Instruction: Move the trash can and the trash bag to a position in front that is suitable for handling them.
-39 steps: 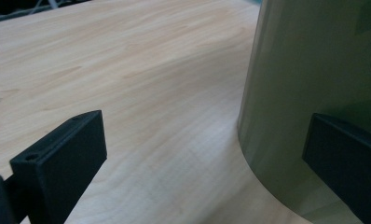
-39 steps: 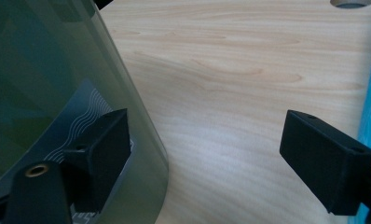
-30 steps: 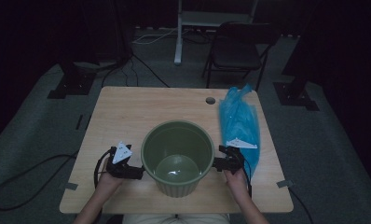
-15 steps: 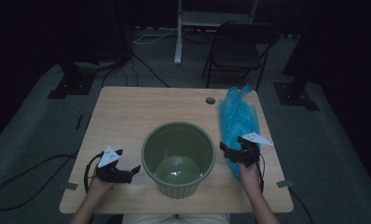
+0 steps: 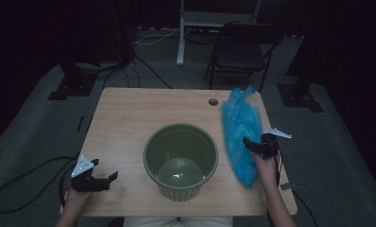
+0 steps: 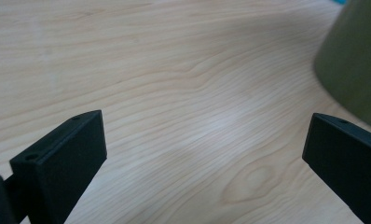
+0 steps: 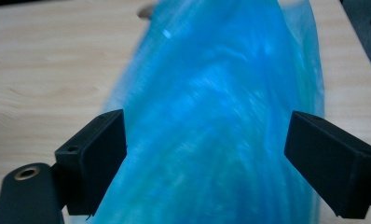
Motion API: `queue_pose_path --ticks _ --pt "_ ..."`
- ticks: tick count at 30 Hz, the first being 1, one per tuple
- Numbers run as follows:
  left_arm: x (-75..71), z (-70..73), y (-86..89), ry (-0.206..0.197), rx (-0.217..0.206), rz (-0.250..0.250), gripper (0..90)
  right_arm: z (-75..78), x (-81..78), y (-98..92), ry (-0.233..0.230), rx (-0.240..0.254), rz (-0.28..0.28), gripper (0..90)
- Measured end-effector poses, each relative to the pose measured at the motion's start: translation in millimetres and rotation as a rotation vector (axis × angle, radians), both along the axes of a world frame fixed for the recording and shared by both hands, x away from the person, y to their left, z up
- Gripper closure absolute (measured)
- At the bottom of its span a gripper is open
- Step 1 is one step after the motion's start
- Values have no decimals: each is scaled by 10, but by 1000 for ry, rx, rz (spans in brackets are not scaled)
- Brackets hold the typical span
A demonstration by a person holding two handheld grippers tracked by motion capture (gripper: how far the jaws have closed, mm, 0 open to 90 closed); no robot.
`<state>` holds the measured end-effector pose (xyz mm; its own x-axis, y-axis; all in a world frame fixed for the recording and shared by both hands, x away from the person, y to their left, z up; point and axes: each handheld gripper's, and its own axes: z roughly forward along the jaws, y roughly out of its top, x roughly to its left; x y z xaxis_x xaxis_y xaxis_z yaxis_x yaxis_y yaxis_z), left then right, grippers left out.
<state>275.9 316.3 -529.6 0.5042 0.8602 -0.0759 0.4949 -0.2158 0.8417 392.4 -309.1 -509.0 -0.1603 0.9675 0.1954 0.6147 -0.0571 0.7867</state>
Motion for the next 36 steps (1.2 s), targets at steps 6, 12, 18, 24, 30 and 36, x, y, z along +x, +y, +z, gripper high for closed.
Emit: queue_pose_path --ticks 6,12,18,24,30,36 --pt "-4 -52 -5 8 11 -5 1 -133 93 -169 71 -74 -73 124" --pt "8 -54 -13 12 -3 -16 1 -262 163 -282 125 -98 -118 128" --pt "4 -63 -2 15 -14 -23 1 -328 197 -229 123 -105 -111 113" --pt "8 -72 4 17 -12 -21 1 -336 192 -98 139 -194 -45 343" --pt "5 -77 0 16 -12 -23 1 -320 125 -25 114 -203 2 635" --pt "-6 -69 5 13 -20 -34 1 -312 56 -32 126 -128 87 833"
